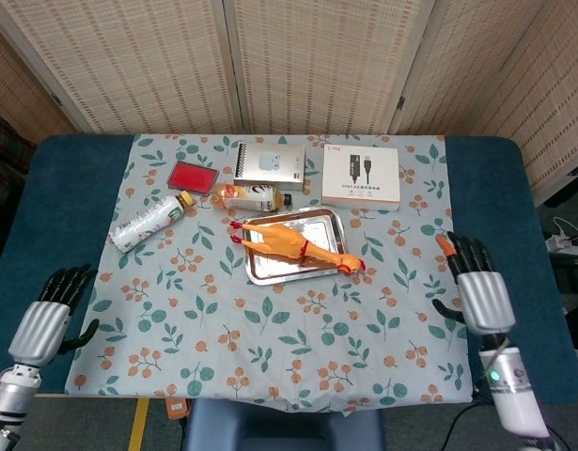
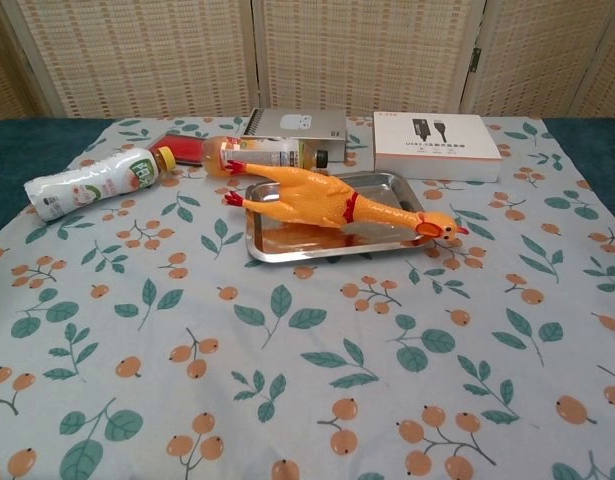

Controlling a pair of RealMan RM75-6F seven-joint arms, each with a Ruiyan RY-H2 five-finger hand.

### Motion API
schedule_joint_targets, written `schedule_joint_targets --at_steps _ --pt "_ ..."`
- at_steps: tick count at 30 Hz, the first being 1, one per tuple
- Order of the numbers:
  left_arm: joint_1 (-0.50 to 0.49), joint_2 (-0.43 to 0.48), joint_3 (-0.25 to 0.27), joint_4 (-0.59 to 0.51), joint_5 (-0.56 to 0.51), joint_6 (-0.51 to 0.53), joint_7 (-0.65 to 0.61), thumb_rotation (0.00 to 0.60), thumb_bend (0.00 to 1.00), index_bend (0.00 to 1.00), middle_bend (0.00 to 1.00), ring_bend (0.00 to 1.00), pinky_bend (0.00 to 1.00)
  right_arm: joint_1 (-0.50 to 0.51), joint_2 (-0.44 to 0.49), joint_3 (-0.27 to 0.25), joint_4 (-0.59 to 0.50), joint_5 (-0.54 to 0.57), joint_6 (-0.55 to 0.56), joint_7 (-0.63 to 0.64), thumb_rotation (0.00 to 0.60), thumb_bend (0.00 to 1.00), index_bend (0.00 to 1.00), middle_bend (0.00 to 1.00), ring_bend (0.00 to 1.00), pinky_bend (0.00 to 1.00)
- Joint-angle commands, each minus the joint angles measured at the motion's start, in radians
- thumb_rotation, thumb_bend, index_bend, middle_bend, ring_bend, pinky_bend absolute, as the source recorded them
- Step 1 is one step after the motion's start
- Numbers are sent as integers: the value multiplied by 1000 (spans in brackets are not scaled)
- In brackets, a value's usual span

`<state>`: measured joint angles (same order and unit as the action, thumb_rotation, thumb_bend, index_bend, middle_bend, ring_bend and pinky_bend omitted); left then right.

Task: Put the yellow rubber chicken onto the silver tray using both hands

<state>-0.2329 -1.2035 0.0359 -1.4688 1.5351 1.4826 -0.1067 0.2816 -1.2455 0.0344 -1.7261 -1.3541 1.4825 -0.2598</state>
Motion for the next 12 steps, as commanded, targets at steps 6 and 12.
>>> schedule_joint_targets --at_steps 6,12 --pt "108 5 51 42 99 147 -30 600 401 0 0 0 0 -222 108 -126 23 -127 198 122 600 123 0 0 0 0" --pt "126 9 53 42 136 177 -23 600 401 0 0 0 0 -231 131 -117 9 -127 165 131 600 123 0 0 0 0"
